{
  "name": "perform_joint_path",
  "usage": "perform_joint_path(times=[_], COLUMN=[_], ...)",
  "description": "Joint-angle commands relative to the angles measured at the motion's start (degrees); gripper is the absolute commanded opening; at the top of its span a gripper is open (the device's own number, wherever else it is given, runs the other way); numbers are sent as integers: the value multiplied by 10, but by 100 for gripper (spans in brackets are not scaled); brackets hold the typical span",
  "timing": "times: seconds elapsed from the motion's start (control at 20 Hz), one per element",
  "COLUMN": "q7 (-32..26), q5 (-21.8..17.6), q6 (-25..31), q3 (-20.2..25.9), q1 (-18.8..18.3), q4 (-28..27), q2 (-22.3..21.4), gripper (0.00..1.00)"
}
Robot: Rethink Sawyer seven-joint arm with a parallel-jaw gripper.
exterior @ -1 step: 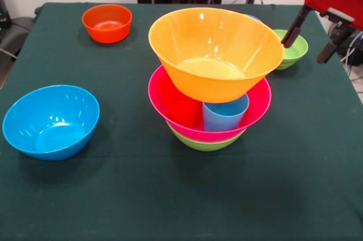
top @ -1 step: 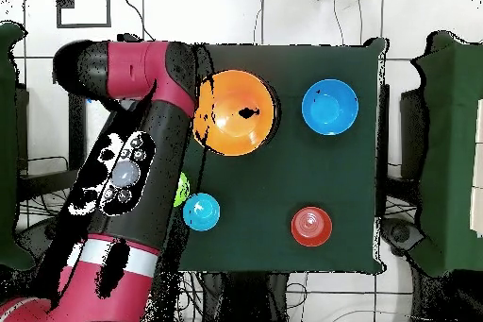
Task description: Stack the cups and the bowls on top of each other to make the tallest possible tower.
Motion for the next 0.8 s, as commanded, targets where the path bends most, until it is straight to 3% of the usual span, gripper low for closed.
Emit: perform_joint_path(times=[0.05, 0.65, 0.8], q7=[107, 95, 96], q5=[13, 38, 42], q6=[-23, 4, -17], q3=[87, 102, 106], q1=[11, 24, 24], q4=[96, 134, 145], q2=[-9, -35, -33], gripper=[100, 100, 100])
